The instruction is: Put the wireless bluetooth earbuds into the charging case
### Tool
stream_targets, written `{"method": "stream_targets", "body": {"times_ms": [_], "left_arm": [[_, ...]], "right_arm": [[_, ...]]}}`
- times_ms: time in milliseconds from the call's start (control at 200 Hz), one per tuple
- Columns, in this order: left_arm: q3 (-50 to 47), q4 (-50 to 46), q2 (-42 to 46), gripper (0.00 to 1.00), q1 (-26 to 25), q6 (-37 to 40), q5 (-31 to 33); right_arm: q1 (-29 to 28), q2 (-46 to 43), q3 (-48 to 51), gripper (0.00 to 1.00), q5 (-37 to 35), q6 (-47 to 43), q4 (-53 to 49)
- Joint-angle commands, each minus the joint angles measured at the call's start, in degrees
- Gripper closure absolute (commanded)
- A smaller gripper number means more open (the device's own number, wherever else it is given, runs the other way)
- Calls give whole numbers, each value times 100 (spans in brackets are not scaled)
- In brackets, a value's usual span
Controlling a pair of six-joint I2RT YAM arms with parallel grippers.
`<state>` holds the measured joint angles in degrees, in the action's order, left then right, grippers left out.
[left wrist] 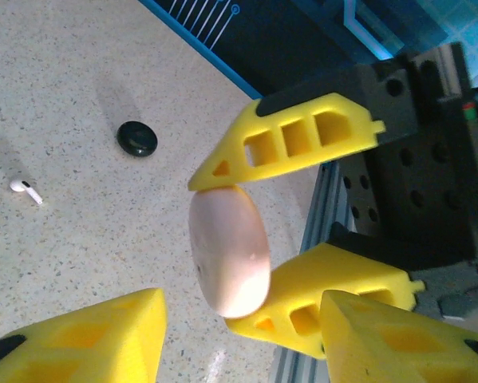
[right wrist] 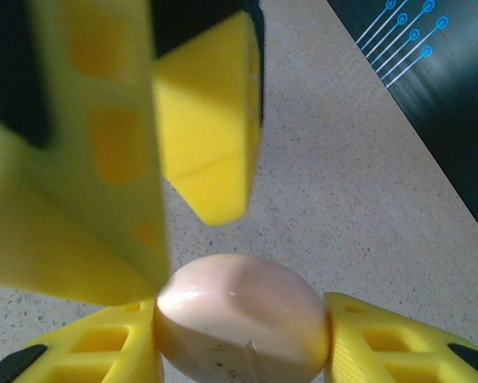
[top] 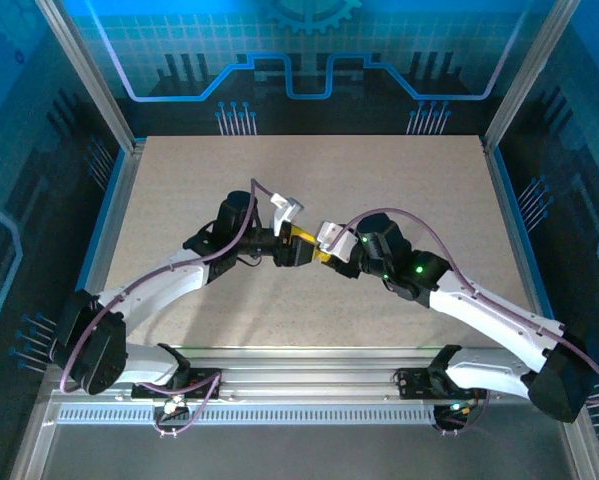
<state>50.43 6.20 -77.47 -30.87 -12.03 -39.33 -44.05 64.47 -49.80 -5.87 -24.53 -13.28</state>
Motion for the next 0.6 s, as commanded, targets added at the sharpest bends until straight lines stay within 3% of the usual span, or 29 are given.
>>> {"method": "stream_targets", "body": {"times_ms": [0, 590], "left_arm": [[238, 1, -134, 45, -12, -91, -110], [344, -57, -344, 52, -112, -56, 64]], "right_arm": [[-126, -7, -29, 57, 57, -86, 168], [-219, 31, -249, 57, 49, -104, 204]]}}
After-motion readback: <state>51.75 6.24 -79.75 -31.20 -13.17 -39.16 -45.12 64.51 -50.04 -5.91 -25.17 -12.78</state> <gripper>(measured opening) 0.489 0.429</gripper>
